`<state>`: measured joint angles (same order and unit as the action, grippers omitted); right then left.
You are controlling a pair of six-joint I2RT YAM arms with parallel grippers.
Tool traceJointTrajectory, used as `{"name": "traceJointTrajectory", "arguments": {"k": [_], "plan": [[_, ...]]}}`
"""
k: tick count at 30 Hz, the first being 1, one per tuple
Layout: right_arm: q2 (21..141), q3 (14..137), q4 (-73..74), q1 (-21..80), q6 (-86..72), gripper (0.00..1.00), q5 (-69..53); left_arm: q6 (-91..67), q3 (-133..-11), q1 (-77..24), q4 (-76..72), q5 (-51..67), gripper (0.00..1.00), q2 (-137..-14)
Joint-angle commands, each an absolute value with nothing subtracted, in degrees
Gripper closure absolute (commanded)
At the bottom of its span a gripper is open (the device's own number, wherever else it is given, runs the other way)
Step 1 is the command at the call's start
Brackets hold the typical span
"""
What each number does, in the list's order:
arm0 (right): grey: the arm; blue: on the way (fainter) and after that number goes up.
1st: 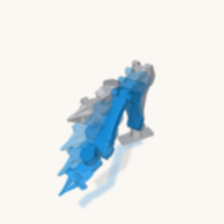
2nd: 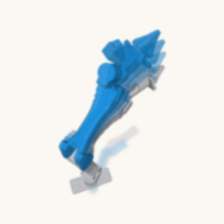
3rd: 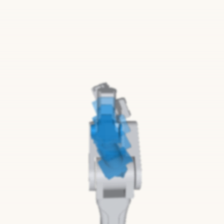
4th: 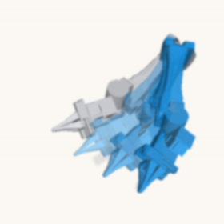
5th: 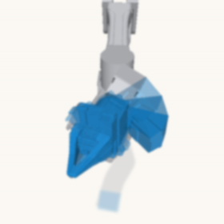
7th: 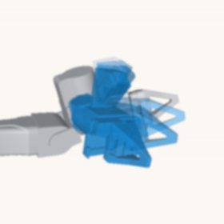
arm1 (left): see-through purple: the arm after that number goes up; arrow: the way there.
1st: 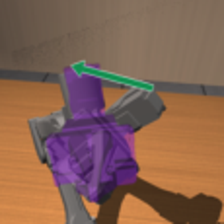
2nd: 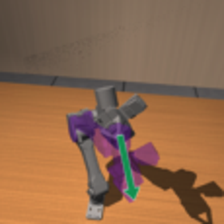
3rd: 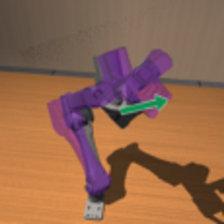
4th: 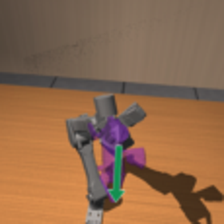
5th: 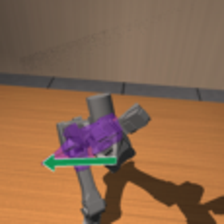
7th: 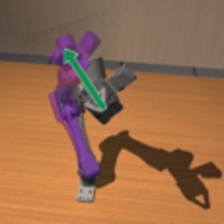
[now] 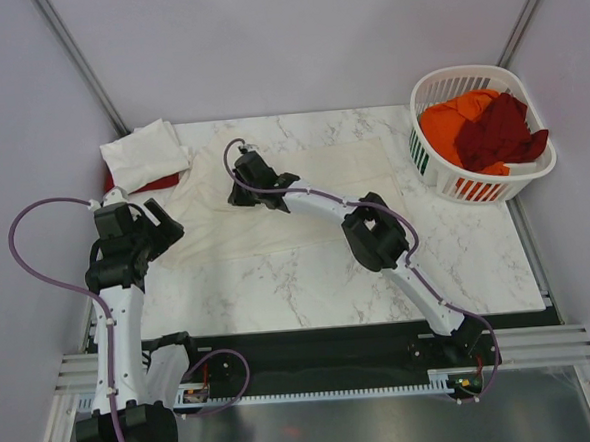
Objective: Fold and stack the t-shirts
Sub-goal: Fold the tshirt
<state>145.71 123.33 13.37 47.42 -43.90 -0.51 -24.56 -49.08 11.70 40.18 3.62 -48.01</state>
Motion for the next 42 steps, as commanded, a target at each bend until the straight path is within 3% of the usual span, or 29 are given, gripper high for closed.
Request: {"name": "traceJointTrajectory", "arguments": {"k": [1,7,11,13,20,34,42], "plan": [[146.7,128.5,9.8,46.1,-40.6,1.0,5.2,-22.2,-48.9,11.7,38.8,4.9,0.16,-48.0],[147.7,130.7,10.1,40.8,-39.3,1.0,9.3,-22.1,-48.9,11.6,38.8,4.9,0.16,-48.3],[142.4,125.5,6.2,43.1,-25.5,0.32,4.1,-22.1,-48.9,11.6,38.8,5.1,0.17,-48.5],[140.0,123.0,5.5,45.9,-20.9,0.19,4.6,-22.1,-48.9,11.6,38.8,5.0,0.17,-48.4],[135.4,114.4,5.8,52.5,-8.8,0.17,8.9,-22.1,-48.9,11.6,38.8,5.0,0.17,-48.7],[139.1,117.6,8.7,58.1,-3.0,0.21,19.2,-22.1,-48.9,11.6,38.8,4.9,0.18,-48.3],[142.5,119.9,10.5,58.1,-3.4,0.32,16.4,-22.1,-48.9,11.6,38.8,4.8,0.18,-48.3]]}}
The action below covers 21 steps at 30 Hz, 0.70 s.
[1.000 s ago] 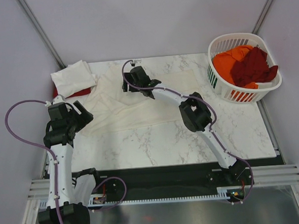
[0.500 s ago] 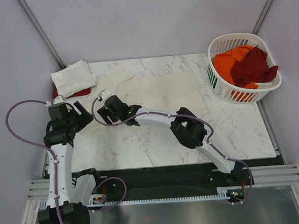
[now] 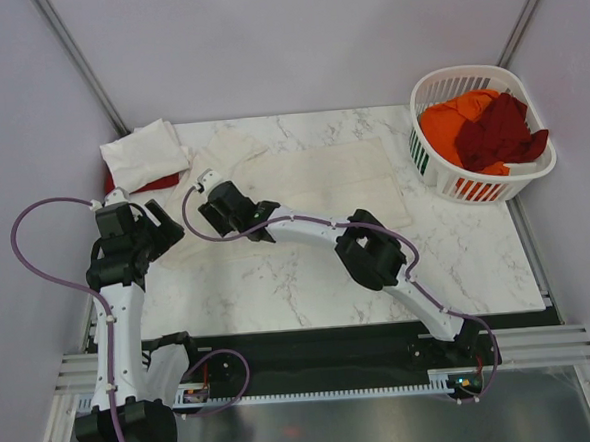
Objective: Fold and stack the t-shirts
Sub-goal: Fold the tshirt
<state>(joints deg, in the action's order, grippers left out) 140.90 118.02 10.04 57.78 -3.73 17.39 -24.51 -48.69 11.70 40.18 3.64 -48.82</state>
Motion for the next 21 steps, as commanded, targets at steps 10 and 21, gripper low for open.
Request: {"name": "traceJointTrajectory", "arguments": {"k": [10,21], "plan": [[143.7,119.4,10.5,58.1,-3.9,0.39,16.3,-22.1,-48.9,11.6,38.8,4.7,0.18,-48.3],[144.4,120.7,10.6,57.5,-4.0,0.79,19.6,-22.1,-48.9,11.6,38.8,4.8,0.18,-48.5]]}}
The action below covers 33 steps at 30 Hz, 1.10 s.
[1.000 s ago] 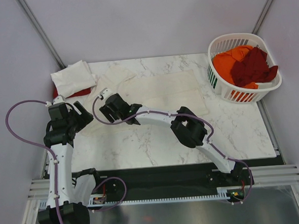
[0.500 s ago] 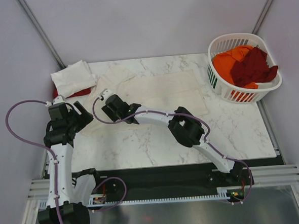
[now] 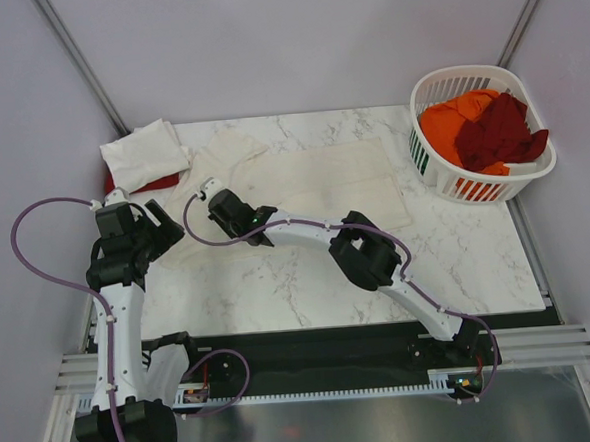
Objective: Fold and stack the t-shirts
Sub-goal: Fold the tshirt
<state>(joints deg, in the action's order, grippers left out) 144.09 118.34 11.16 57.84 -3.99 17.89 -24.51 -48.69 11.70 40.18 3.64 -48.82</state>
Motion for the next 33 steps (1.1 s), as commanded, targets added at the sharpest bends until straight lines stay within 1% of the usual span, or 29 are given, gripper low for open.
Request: {"name": "traceJointTrajectory", "arguments": {"k": [1,2,6,17,19,21,24,26,29,33], "plan": [[144.2,120.7,10.6,57.3,-4.0,0.81,19.7,-22.1,-48.9,11.6,38.8,4.7,0.18,-48.4],[144.1,120.8,10.5,57.1,-4.0,0.86,19.7,-22.1,-48.9,11.7,38.8,4.7,0.18,-48.4],[142.7,120.8,10.4,56.6,-3.8,0.99,20.0,-22.1,-48.8,11.6,38.8,4.7,0.18,-48.5],[141.8,124.2,9.8,52.7,-4.1,1.0,19.3,-22.1,-48.8,11.7,38.8,4.8,0.18,-48.6],[141.5,124.6,9.8,51.5,-4.7,1.0,18.5,-22.1,-48.9,11.6,38.8,4.7,0.18,-48.5],[140.9,124.7,9.8,51.1,-4.7,1.0,15.0,-22.0,-48.9,11.6,38.8,4.7,0.18,-48.6],[139.2,121.7,9.2,51.7,-2.5,0.72,7.9,-22.1,-48.9,11.7,38.8,4.8,0.18,-48.7],[138.5,119.2,8.7,53.3,-1.5,0.56,7.8,-22.1,-48.9,11.7,38.8,4.7,0.18,-48.7],[138.5,117.3,8.6,54.6,-2.4,0.47,7.9,-22.1,-48.9,11.6,38.8,4.7,0.18,-48.5],[138.4,116.3,8.3,55.4,-3.2,0.44,7.9,-22.1,-48.9,11.6,38.8,4.7,0.18,-48.5]]}}
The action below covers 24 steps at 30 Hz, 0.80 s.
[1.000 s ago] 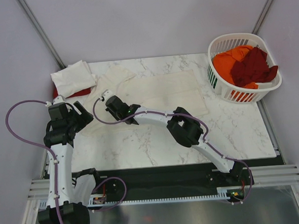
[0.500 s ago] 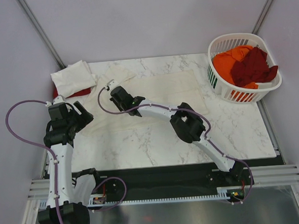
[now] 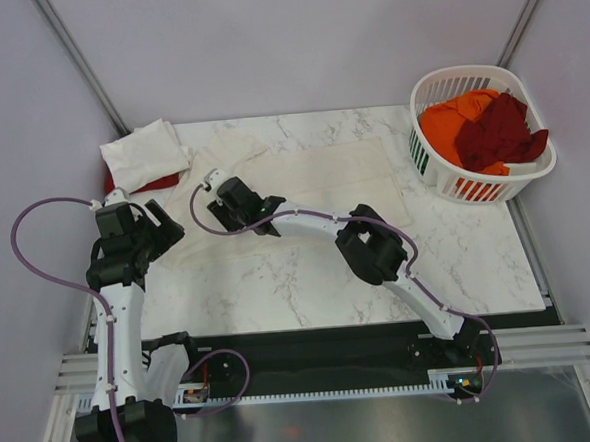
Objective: Fold and stack the t-shirts
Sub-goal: Fold the tshirt
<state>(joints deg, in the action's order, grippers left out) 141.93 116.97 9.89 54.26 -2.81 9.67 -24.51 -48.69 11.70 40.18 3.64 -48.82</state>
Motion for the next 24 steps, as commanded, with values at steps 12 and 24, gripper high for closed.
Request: {"name": "traceJointTrajectory", "arguments": {"k": [12,24], "plan": [[137.1,118.0,8.4,59.8,2.1,0.38,25.1,-22.1,-48.9,11.6,38.8,4.7,0.18,-48.2],[139.0,117.8,9.5,60.3,0.3,0.51,20.6,-22.1,-48.9,11.6,38.8,4.7,0.18,-48.1]]}}
